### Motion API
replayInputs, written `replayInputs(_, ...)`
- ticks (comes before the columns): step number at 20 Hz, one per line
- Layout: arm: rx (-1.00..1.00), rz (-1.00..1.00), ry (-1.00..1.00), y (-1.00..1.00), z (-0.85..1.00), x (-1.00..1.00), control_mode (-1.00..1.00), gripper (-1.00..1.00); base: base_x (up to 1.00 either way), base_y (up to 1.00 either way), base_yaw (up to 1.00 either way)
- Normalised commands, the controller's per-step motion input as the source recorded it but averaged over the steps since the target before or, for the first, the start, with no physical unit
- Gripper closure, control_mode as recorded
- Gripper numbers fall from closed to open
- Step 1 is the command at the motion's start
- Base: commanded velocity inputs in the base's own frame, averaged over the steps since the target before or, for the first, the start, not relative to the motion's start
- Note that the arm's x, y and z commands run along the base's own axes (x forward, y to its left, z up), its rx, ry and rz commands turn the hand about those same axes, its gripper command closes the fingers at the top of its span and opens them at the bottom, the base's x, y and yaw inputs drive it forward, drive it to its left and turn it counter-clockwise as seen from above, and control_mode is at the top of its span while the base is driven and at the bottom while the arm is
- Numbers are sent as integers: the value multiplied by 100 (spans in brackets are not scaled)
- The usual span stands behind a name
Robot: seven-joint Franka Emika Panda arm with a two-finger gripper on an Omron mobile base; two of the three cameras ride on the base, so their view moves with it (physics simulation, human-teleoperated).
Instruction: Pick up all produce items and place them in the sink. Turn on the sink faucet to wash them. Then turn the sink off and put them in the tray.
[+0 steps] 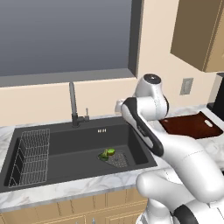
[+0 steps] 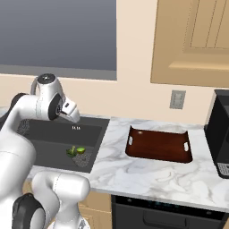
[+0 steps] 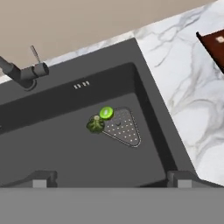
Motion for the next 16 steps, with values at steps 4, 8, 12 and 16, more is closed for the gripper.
replayInputs(4,0,10,14,11,-30,-23,-100,-100,0,0,0)
replayInputs(8,-1,9,15,18,-39,-8,-100,-100,0,0,0)
replayInputs(12,-3,7,13,23,-51,0,-100,-100,0,0,0)
replayInputs(16,-9,1,0,15,-46,0,-100,-100,0,0,0)
